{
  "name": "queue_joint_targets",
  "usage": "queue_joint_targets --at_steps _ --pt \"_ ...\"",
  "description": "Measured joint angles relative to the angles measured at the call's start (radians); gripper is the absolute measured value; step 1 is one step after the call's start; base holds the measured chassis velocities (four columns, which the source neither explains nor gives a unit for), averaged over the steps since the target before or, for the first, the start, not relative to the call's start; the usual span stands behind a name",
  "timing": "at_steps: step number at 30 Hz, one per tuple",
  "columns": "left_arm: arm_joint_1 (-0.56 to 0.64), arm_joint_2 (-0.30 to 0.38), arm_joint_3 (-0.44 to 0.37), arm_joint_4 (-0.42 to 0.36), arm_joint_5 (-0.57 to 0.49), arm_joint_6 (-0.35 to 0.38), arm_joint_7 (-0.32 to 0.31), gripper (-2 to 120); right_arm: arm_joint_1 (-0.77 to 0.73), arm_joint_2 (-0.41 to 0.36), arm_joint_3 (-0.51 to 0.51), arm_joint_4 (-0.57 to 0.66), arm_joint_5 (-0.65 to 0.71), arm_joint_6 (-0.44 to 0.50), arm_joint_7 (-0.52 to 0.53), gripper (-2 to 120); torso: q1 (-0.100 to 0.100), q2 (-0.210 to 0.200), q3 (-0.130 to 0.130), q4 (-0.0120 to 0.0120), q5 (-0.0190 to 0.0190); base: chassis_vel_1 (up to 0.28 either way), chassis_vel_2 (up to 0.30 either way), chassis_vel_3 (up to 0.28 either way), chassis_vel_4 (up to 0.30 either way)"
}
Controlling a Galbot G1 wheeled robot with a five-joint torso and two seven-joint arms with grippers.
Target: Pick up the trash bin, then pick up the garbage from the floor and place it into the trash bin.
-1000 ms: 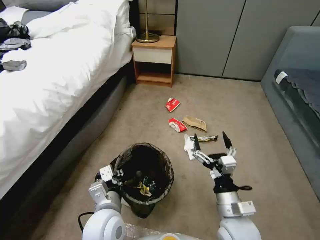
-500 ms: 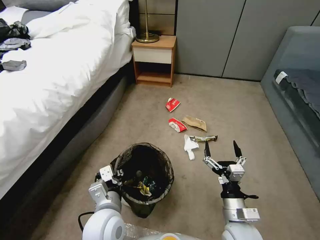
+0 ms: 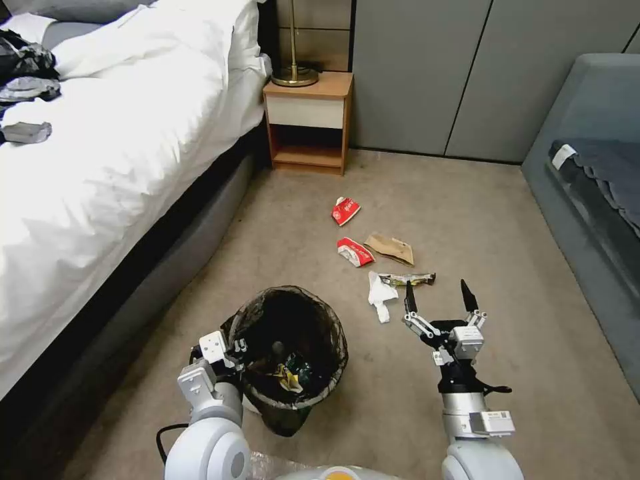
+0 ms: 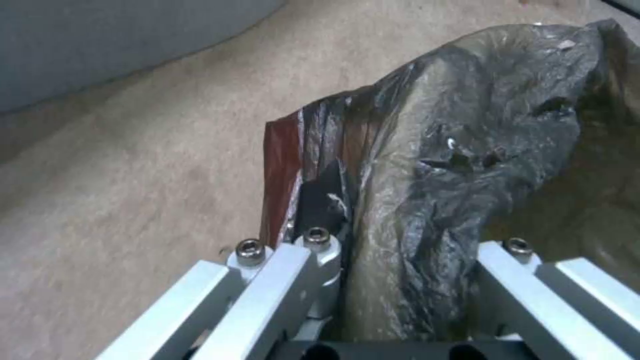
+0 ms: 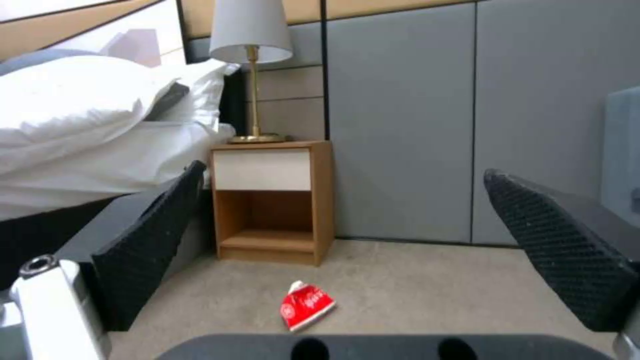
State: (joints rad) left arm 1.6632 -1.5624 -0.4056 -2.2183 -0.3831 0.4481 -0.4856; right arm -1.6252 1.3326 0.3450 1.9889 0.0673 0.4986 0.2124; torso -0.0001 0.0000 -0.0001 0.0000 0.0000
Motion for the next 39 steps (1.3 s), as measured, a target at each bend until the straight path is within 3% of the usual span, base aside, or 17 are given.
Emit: queue_joint_targets --at_steps 14,24,33,39 --pt "-0.001 0.000 0.000 0.000 0.000 0.000 0.000 75 0.015 -0.006 -0.019 -0.007 0.008 0.024 -0.047 100 0.000 0.000 0.000 0.0001 0.0002 -0.217 0.216 0.224 -0.229" --pt "0.000 0.000 0.000 0.000 0.000 0.000 0.000 75 0.040 -0.013 -0.019 -0.012 -0.020 0.077 -0.076 100 0.000 0.000 0.000 -0.0001 -0.0002 -0.001 0.007 -0.003 -0.016" --pt "0.000 0.000 0.000 0.000 0.000 0.000 0.000 75 0.121 -0.048 -0.056 -0.022 -0.027 -0.037 -0.049 100 0.000 0.000 0.000 -0.0001 0.0000 0.000 0.000 0.000 0.000" --pt "0.000 0.000 0.000 0.000 0.000 0.000 0.000 75 0.218 -0.070 -0.119 -0.077 0.078 -0.168 -0.061 100 0.000 0.000 0.000 0.0001 0.0000 0.000 0.000 0.000 0.000"
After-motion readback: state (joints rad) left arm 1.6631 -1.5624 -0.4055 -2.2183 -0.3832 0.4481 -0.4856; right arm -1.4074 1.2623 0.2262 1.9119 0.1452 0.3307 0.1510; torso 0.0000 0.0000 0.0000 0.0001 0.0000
